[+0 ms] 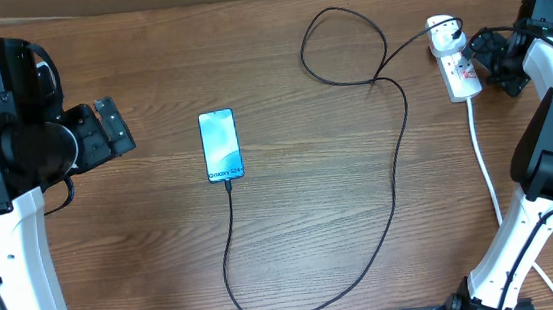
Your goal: Plug charger to phone and switch on socket
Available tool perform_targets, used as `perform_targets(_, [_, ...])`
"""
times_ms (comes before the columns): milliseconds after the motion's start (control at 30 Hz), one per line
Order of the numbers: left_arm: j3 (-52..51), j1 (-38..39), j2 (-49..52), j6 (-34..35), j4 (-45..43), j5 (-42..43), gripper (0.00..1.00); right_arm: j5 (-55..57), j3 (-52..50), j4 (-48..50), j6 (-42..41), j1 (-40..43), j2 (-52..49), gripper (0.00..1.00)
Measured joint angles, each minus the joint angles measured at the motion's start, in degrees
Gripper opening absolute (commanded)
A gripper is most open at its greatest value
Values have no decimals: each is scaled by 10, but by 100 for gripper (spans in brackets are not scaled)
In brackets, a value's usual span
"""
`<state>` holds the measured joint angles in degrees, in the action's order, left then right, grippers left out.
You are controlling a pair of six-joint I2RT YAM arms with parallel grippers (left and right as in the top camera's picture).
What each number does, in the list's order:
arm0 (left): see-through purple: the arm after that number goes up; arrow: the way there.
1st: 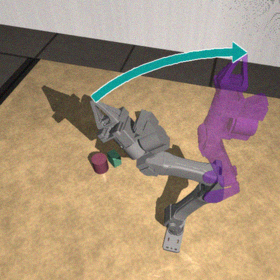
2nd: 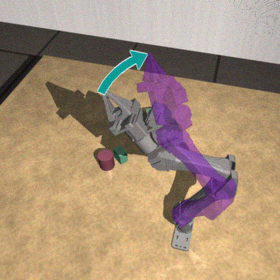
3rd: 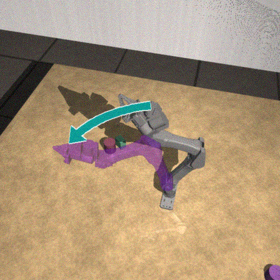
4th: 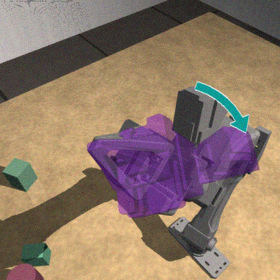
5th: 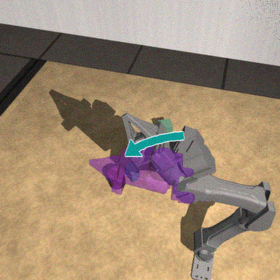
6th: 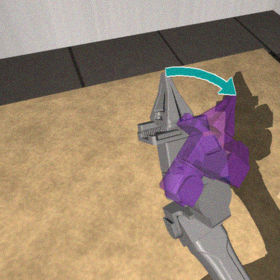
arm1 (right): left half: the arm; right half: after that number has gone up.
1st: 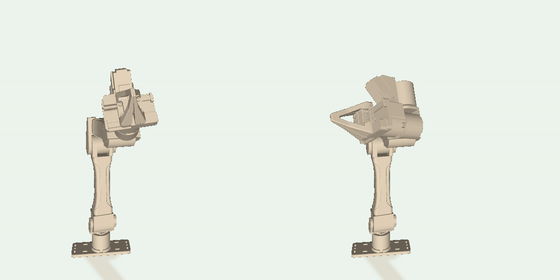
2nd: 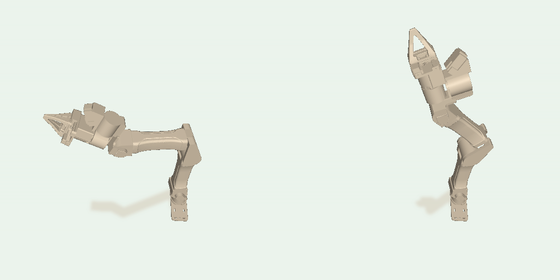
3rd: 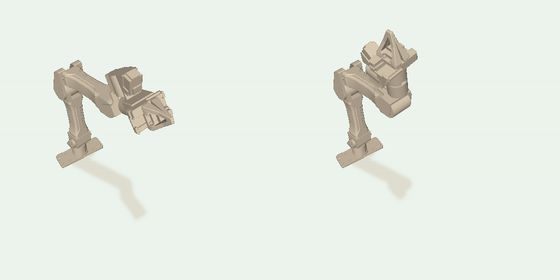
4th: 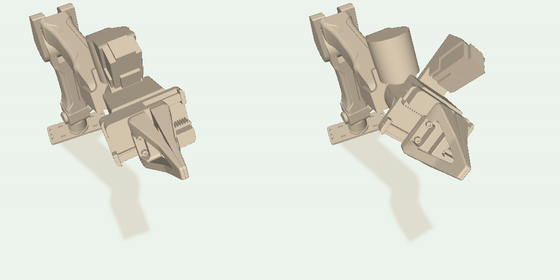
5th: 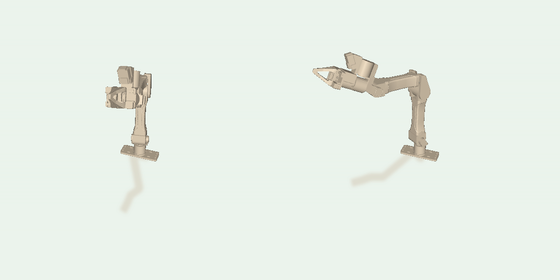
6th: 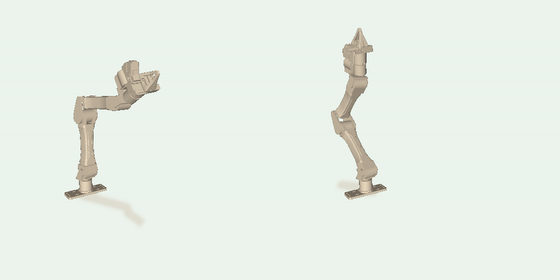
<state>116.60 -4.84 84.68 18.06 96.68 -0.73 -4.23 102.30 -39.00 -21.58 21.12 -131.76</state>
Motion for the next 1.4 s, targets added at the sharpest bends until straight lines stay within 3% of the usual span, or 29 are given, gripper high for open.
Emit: perform_targets(1400, [0,0,0,0,0,0,100,2,12,-16,6,-7,-11,100])
